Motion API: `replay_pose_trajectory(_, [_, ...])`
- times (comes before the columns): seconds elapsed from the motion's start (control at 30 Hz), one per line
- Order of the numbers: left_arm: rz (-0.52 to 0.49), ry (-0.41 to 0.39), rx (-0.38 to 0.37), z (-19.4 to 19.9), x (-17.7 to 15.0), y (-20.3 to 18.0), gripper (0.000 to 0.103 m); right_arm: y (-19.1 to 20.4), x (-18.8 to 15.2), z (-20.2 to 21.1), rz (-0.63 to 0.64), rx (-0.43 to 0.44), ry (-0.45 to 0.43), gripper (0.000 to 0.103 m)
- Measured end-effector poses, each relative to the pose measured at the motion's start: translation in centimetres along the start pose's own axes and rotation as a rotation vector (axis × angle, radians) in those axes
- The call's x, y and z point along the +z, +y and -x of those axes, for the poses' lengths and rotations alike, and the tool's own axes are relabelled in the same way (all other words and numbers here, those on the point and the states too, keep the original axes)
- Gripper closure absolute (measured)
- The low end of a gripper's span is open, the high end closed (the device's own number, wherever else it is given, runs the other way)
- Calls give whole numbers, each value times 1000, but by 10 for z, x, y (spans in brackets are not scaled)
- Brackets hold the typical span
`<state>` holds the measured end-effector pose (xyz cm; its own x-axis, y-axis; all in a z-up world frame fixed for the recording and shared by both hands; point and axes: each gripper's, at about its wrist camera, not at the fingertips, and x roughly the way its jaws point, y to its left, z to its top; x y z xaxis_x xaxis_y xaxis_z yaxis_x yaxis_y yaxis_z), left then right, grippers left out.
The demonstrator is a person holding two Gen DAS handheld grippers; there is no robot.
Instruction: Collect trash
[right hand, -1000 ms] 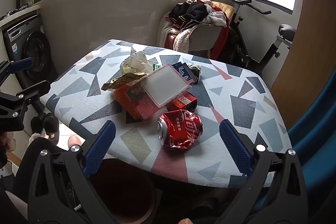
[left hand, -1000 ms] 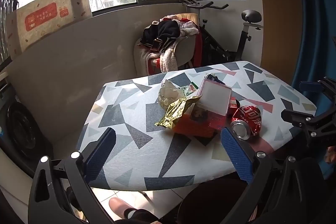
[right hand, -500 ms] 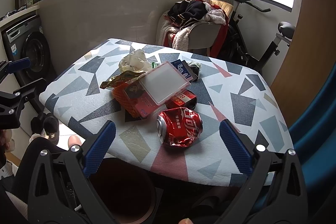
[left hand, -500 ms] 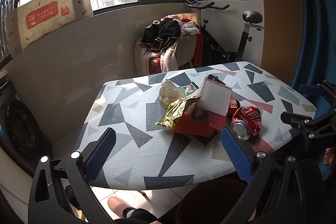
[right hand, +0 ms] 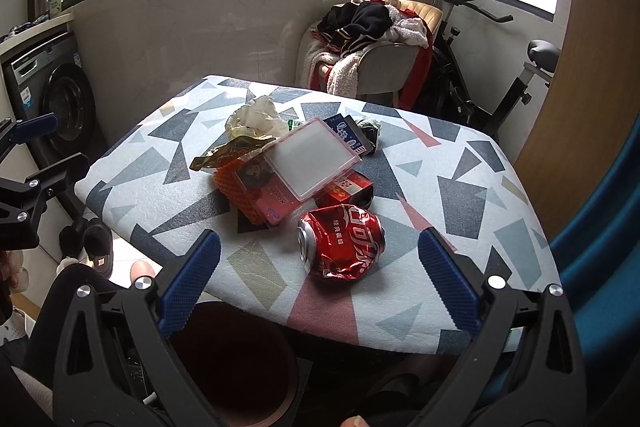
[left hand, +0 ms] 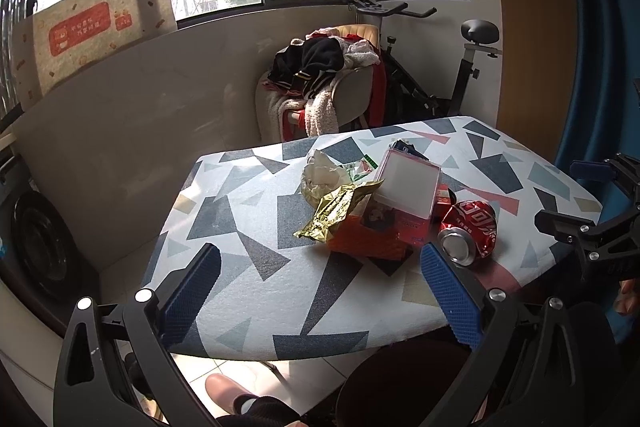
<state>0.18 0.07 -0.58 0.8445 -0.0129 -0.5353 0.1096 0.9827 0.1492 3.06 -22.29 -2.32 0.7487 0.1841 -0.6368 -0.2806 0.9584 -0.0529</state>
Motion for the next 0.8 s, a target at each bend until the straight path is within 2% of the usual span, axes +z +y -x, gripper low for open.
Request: replay_pose_trajectory(0.8, [-2, 2, -4, 0, -1, -1, 5, -1, -2, 0, -2, -1, 2, 6])
